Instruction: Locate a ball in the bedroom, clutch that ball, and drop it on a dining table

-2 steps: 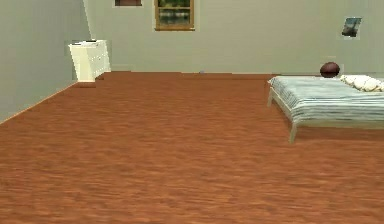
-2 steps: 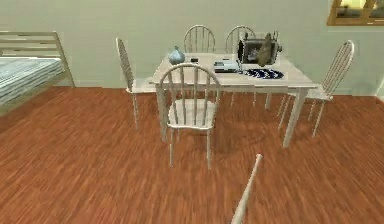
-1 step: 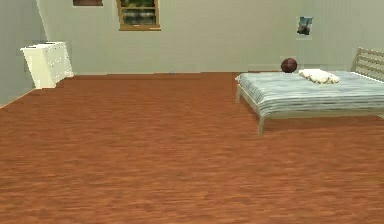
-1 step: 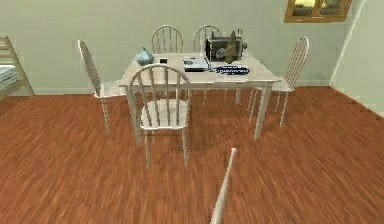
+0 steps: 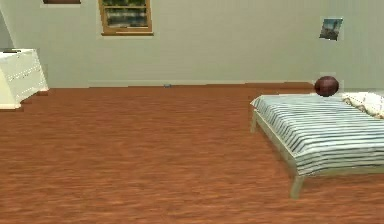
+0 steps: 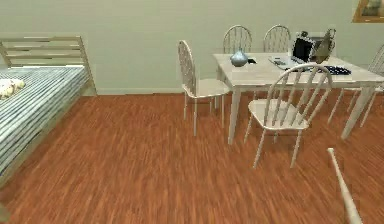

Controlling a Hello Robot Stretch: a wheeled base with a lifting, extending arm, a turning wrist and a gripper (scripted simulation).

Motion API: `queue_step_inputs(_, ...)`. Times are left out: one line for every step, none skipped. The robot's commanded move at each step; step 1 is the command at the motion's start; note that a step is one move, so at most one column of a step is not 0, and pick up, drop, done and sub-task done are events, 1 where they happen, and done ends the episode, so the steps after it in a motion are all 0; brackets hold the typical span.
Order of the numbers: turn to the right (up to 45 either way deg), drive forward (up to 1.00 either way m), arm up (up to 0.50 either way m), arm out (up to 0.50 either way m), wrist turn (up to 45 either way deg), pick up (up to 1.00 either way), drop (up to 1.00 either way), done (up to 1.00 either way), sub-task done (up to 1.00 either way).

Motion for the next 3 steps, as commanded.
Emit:
queue_step_inputs(0.0, 1.00, 0.00, 0.00, 0.0, 0.00, 0.00, 0.00, 0.00)
queue_step_inputs(0.0, 1.00, 0.00, 0.00, 0.0, 0.00, 0.00, 0.00, 0.00)
queue_step_inputs(6.0, 0.00, 0.00, 0.00, 0.0, 0.00, 0.00, 0.00, 0.00)
